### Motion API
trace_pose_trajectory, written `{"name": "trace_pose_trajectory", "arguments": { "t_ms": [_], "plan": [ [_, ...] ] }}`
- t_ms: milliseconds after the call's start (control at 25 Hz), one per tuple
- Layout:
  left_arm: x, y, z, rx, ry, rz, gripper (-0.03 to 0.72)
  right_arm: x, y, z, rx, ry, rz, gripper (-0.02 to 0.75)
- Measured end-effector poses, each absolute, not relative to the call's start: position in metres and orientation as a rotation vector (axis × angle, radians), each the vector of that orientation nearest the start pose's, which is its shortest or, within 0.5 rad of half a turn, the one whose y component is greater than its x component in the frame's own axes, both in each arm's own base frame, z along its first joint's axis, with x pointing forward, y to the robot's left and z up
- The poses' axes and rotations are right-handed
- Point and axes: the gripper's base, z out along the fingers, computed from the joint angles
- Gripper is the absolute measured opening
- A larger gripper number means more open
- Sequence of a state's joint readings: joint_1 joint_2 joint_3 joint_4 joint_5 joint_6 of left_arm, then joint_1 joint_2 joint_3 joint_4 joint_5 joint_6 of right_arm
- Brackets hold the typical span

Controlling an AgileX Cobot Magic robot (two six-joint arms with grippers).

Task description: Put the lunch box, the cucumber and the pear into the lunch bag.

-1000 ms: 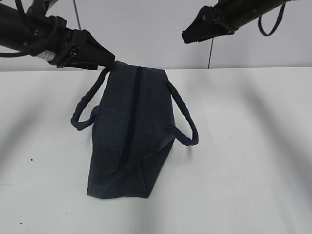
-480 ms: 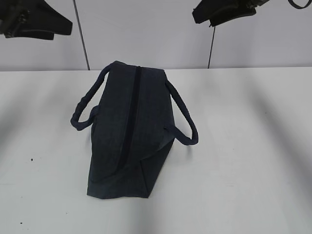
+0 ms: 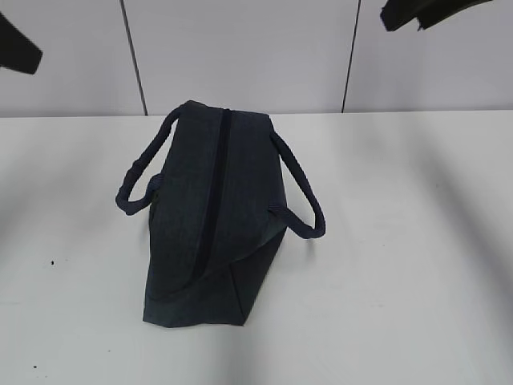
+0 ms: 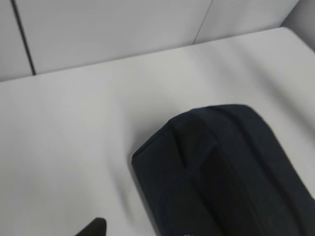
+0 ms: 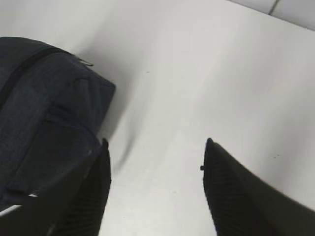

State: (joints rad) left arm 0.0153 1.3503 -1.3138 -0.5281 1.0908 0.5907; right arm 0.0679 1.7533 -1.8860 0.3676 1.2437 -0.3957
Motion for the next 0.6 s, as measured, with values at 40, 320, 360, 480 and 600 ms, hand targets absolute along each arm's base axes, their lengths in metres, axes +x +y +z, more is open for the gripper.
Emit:
{"name": "trace_pose_trajectory", "arguments": {
  "t_ms": [40, 320, 360, 480, 600],
  "plan": [
    [0.268, -0.034, 0.374, 0.537, 2.422, -0.405, 0.436, 0.368, 0.053, 0.403, -0.532, 2.462, 0.323, 0.466],
    [0.240, -0.019, 0.380, 0.357, 2.521, -0.235, 0.436, 0.322, 0.042, 0.453, -0.437, 2.371, 0.197, 0.466],
    [0.236, -0.017, 0.379, 0.343, 2.527, -0.206, 0.436, 0.314, 0.041, 0.460, -0.425, 2.354, 0.189, 0.466],
    [0.218, -0.013, 0.377, 0.307, 2.522, -0.150, 0.436, 0.283, 0.036, 0.484, -0.387, 2.288, 0.153, 0.466],
    [0.195, -0.013, 0.375, 0.274, 2.503, -0.152, 0.436, 0.250, 0.032, 0.496, -0.345, 2.251, 0.145, 0.466]
  ]
}}
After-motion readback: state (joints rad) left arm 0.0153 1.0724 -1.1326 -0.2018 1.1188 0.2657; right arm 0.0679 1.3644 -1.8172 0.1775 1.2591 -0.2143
